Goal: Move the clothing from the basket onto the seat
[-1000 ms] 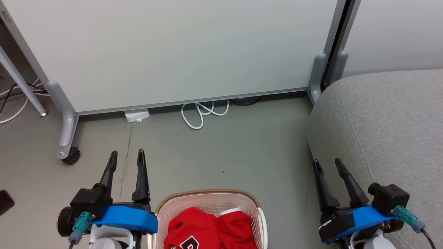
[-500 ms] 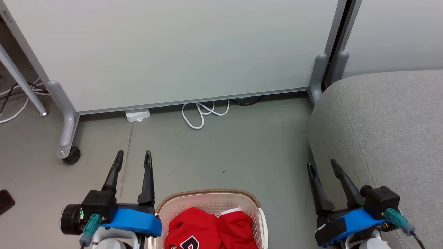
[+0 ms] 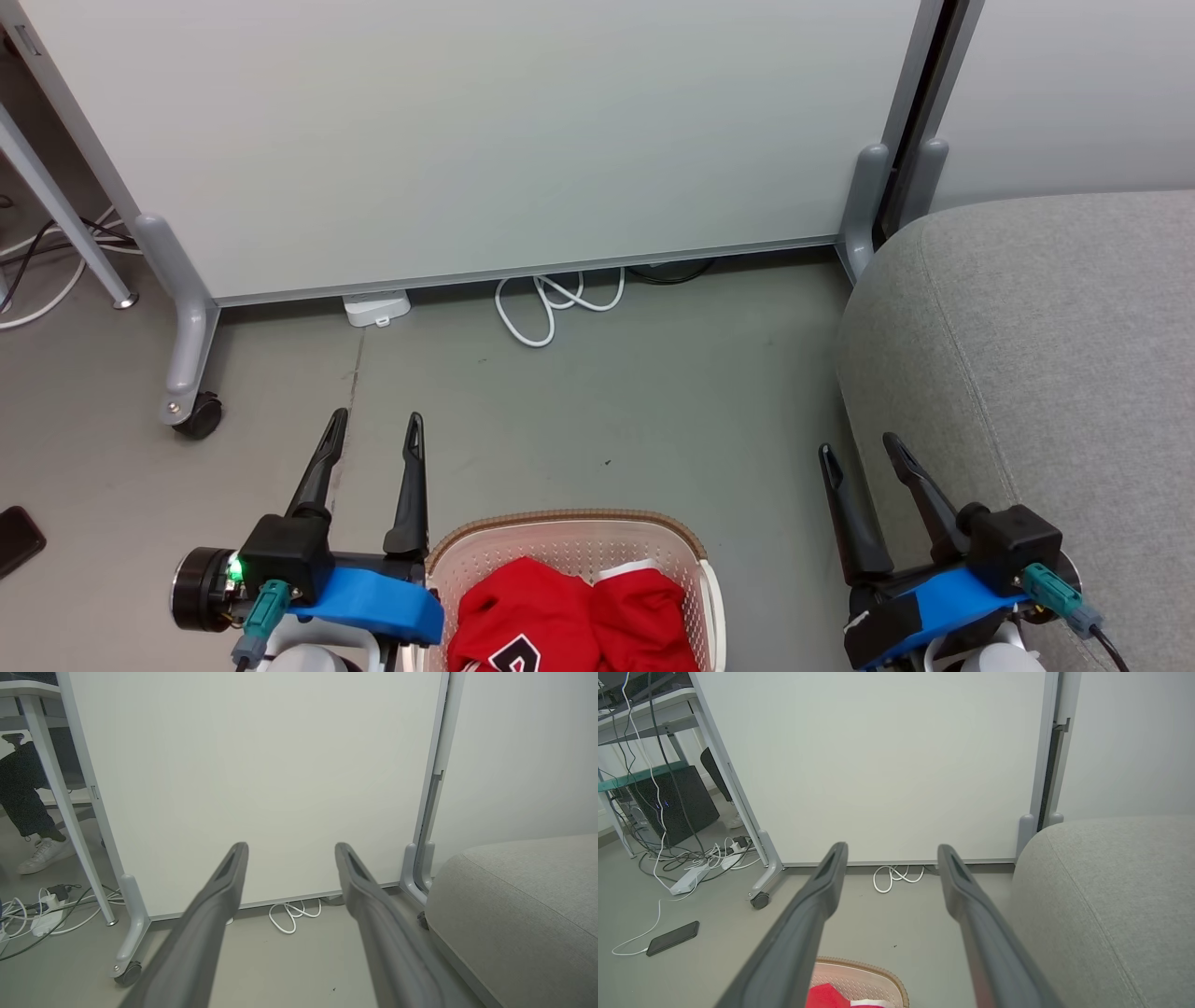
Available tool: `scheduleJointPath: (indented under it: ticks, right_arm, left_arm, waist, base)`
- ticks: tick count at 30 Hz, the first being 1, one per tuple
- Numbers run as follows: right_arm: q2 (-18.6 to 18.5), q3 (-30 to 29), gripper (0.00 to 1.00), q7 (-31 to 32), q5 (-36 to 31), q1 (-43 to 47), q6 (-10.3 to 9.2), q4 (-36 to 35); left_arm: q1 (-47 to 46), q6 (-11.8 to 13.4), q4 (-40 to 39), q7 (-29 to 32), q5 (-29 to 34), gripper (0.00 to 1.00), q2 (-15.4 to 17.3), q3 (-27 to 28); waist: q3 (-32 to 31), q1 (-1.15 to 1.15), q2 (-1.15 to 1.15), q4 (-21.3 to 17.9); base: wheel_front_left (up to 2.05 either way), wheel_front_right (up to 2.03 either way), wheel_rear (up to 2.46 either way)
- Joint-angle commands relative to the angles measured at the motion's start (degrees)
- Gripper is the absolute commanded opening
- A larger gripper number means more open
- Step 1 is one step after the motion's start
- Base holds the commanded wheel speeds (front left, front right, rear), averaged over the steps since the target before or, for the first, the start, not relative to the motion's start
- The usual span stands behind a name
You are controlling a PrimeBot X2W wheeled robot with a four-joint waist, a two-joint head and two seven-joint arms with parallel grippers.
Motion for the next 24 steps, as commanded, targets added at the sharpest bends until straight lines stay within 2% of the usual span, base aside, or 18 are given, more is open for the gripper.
scheduleJointPath:
  ticks: [1,24]
  right_arm:
    - [-0.29,0.07,1.0,-0.34,0.08,-0.77,0.13,0.11]
    - [-0.29,0.16,1.0,-0.34,0.26,-1.03,0.13,-0.25]
  left_arm:
    - [-0.63,0.0,0.18,-0.28,0.04,1.0,0.16,0.05]
    - [-1.46,-0.54,1.43,-0.28,-0.65,1.0,0.14,-1.02]
  waist:
    - [0.0,0.0,0.0,0.01]
    - [0.48,0.0,0.0,-0.2]
  base:
    - [0.0,0.0,0.0]
    - [0.0,0.0,0.0]
